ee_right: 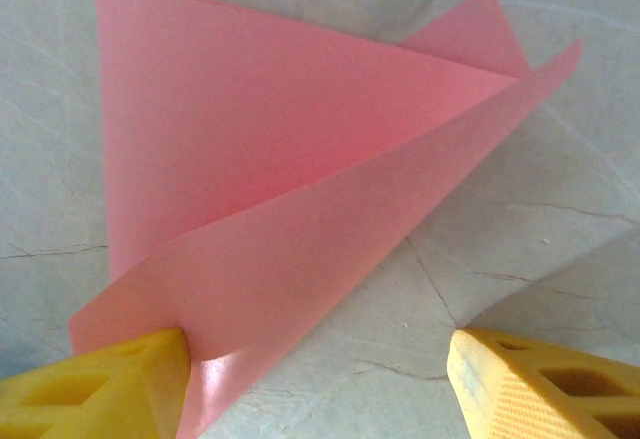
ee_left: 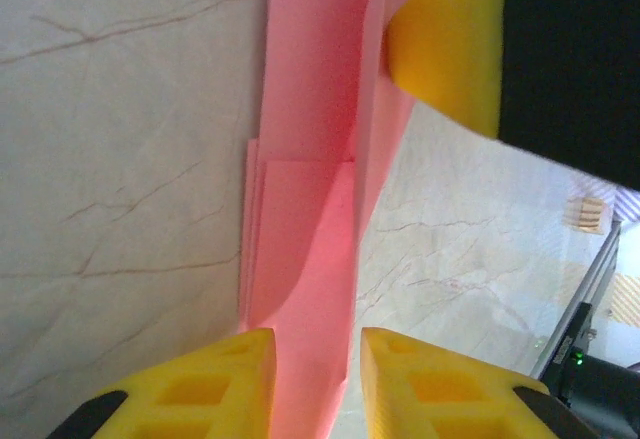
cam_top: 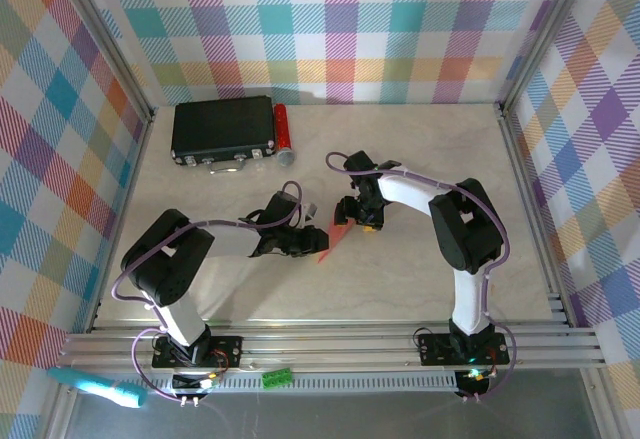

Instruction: Fold a paper plane with a square sheet of paper (pick it up from the middle)

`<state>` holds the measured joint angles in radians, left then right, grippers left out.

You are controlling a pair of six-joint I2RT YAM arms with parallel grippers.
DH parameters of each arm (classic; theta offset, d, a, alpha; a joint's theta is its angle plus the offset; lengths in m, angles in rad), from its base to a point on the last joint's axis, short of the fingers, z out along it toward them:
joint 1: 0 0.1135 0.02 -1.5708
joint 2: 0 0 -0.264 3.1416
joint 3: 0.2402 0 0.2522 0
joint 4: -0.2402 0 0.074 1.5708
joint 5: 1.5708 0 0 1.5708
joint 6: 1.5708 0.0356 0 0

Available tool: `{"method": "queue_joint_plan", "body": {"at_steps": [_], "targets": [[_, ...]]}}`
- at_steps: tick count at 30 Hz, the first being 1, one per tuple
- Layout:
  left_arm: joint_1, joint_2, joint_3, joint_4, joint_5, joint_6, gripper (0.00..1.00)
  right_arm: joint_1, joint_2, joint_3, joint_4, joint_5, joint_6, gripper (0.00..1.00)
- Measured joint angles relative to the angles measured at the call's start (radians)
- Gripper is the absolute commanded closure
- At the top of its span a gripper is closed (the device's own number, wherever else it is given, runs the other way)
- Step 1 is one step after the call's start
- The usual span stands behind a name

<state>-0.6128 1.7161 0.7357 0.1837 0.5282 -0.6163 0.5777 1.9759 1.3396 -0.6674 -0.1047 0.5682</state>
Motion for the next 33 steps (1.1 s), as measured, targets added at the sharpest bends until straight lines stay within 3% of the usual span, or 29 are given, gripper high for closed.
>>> {"method": "queue_joint_plan", "body": {"at_steps": [24,33], "targets": [[-0.006,-0.003,-0.002,-0.054,-0.051,0.041,0.83,-0.003,-0.003,0.005,-0.006,-0.012,0.003,0.30],[-0.006,-0.003,-0.002,-0.055,-0.051,0.047,0.83,-0.008,-0.156,-0.150,0.077,-0.073,-0.008,0.31]]}}
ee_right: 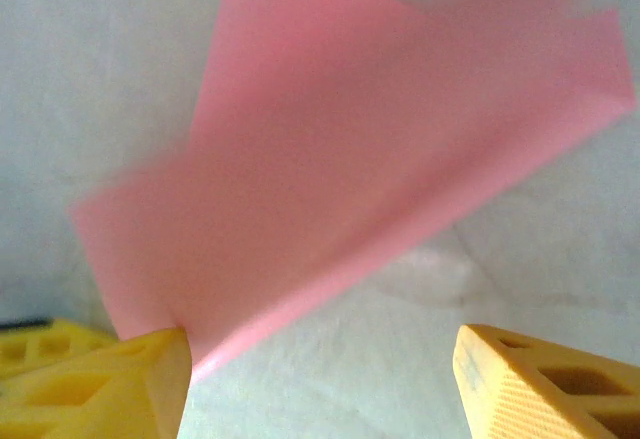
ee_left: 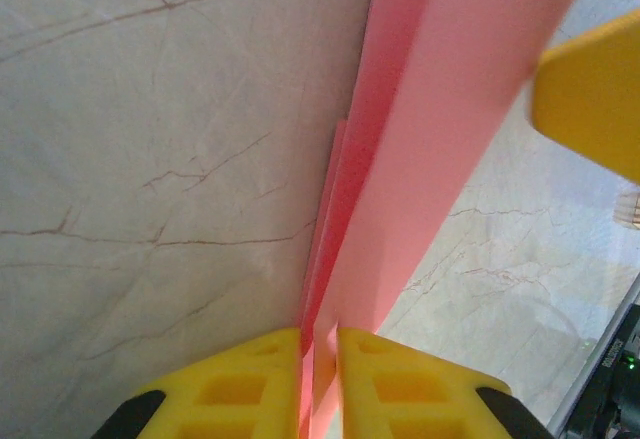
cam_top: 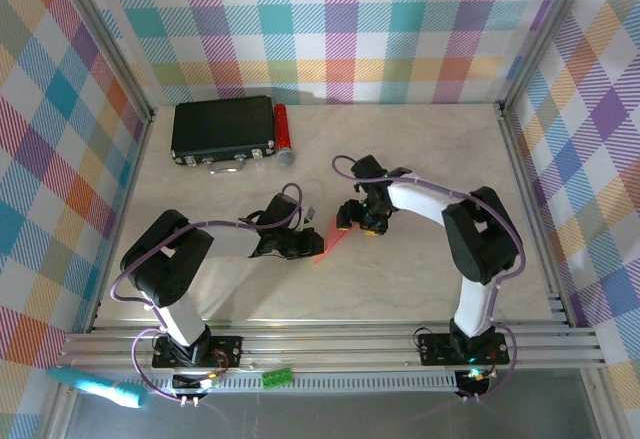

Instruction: Fold a paper plane with a square sheet of paper (pick it up from the middle)

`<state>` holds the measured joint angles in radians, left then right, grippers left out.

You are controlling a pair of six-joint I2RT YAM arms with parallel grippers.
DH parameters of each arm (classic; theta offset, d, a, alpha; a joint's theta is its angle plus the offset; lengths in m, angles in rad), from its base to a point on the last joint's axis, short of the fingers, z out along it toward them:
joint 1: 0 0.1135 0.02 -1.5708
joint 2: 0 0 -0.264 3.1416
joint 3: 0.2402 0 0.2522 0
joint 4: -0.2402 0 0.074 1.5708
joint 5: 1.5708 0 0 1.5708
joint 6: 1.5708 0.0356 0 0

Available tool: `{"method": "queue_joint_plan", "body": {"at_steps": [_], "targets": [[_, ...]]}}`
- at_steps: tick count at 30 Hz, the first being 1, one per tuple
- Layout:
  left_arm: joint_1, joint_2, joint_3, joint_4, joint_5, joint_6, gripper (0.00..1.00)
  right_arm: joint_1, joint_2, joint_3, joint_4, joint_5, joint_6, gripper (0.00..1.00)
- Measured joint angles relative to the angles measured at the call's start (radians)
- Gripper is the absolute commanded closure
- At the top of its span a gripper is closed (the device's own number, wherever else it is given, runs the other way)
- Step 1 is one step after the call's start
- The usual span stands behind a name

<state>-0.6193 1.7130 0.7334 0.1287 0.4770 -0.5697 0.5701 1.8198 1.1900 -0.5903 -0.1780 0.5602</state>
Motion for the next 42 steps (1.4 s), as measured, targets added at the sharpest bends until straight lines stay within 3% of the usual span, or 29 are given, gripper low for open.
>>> {"method": "queue_joint_plan", "body": {"at_steps": [7,12,15,27,42], "targets": [[0.000,0.000,0.000,-0.002,0.000,0.009,0.83,0.001,-0.148,-0.111,0.112,-0.146,0.009,0.46],[0.000,0.000,0.002,-0.004,0.000,0.010,0.83,0.014,-0.139,-0.120,0.199,-0.240,0.029,0.66],[0.000,0.001,0.002,-0.006,0.000,0.010,0.83,0.025,-0.093,-0.094,0.232,-0.276,0.034,0.71],[0.000,0.003,0.003,-0.006,0.000,0.013,0.83,0.030,0.038,0.011,0.249,-0.213,0.044,0.76],[0.000,0.005,0.003,-0.006,0.000,0.013,0.84,0.025,0.076,0.014,0.242,-0.156,0.056,0.78]]}}
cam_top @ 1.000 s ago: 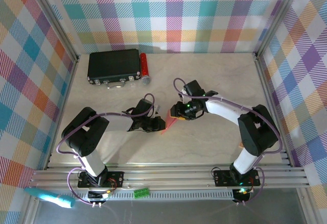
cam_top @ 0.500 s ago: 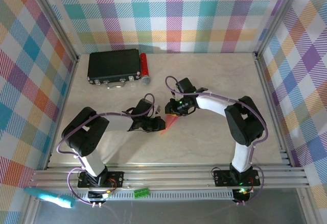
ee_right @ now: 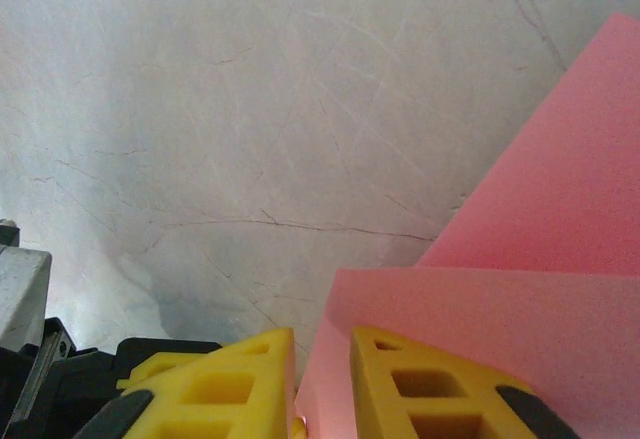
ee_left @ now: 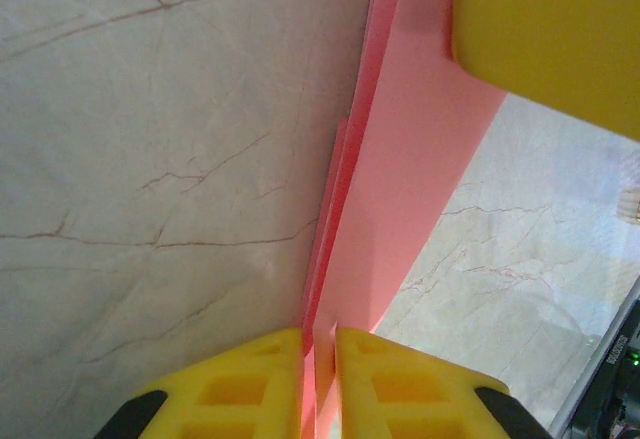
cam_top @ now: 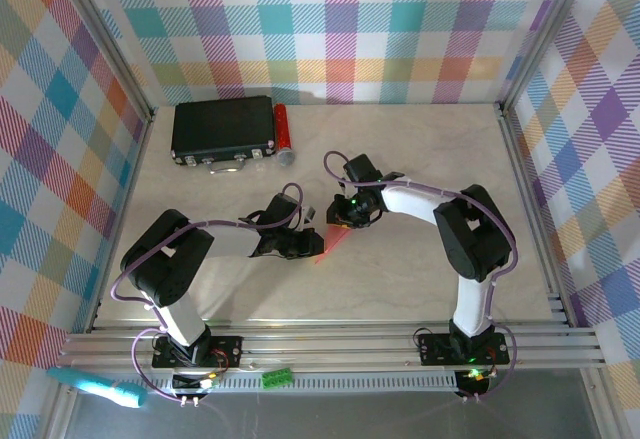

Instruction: Fold a paper plane with a square sheet of paper (pick it up from the middle)

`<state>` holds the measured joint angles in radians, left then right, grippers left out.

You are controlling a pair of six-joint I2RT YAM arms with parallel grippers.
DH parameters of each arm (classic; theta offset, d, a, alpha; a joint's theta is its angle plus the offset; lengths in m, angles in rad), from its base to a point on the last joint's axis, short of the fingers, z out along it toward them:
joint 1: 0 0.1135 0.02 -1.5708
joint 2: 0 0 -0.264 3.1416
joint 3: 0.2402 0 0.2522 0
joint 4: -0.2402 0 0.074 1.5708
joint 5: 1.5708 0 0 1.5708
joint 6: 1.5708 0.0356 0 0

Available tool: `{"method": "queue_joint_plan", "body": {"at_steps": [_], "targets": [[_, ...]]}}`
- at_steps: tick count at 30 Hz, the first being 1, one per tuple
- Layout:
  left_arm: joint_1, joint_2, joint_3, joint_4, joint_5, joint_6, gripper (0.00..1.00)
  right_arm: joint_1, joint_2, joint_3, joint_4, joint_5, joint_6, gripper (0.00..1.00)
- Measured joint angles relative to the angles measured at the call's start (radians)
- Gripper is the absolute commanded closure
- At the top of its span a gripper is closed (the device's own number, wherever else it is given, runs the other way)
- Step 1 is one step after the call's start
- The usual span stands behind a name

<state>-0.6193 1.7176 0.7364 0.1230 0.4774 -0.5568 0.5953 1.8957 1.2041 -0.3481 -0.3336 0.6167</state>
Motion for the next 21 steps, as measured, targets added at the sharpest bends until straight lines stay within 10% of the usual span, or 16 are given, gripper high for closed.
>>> {"method": "queue_joint_plan", "body": {"at_steps": [21], "targets": [[0.000,0.002,0.001,-0.001,0.000,0.000,0.84,-0.014,0.003,-0.097,0.066,-0.008,-0.001,0.80]]}}
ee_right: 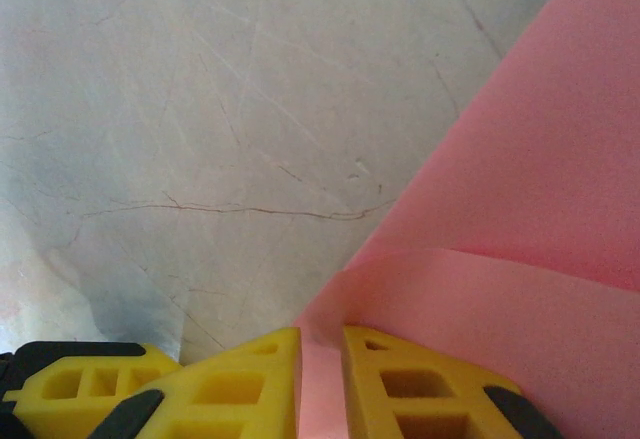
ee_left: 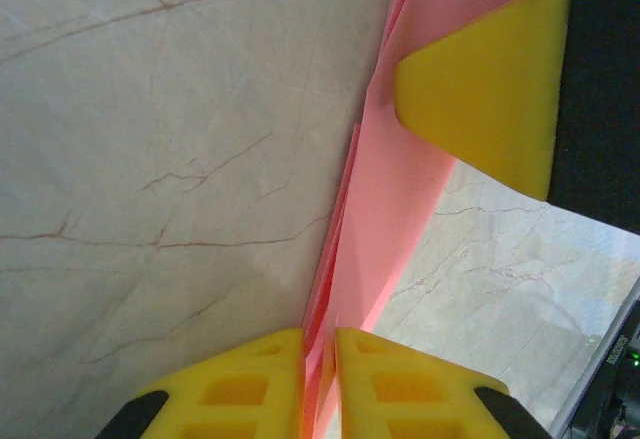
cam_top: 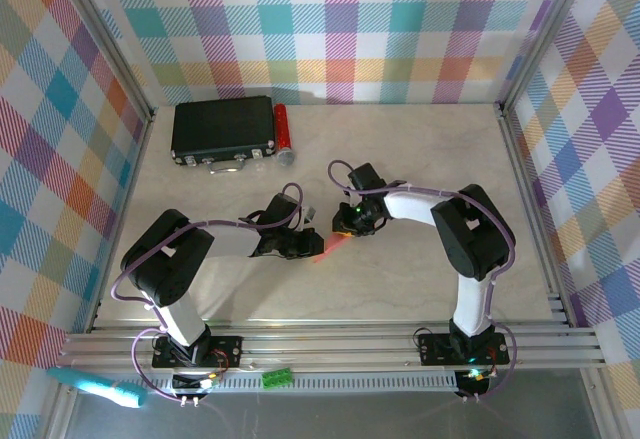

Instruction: Fold a paper plane with a square sheet of paper (pick it up from the middle)

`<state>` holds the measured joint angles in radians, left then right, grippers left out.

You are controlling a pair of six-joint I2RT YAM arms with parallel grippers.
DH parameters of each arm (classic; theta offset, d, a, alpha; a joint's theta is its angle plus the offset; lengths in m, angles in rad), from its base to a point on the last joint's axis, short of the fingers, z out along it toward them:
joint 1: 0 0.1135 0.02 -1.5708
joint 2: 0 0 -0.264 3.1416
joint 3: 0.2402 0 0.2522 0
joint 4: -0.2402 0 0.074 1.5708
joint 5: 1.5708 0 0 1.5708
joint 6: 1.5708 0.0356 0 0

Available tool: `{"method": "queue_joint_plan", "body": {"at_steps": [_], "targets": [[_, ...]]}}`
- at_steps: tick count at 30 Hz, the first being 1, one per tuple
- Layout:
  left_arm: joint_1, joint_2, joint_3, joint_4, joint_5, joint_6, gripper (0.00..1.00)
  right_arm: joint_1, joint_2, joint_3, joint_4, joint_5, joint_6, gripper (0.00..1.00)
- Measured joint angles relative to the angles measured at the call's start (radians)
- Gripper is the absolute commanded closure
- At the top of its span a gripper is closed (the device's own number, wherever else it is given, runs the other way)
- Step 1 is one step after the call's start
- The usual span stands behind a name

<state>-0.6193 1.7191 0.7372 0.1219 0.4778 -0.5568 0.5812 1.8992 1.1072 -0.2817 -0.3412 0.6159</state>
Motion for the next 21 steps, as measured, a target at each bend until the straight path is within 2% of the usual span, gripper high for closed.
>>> {"method": "queue_joint_plan", "body": {"at_steps": [16,21], "targets": [[0.000,-0.004,0.000,-0.005,-0.002,0.000,0.83,-0.018,-0.034,-0.101,0.133,-0.039,-0.018,0.82],[0.000,-0.048,0.000,-0.069,-0.044,-0.003,0.73,-0.034,-0.049,-0.155,0.211,-0.058,-0.085,0.84]]}}
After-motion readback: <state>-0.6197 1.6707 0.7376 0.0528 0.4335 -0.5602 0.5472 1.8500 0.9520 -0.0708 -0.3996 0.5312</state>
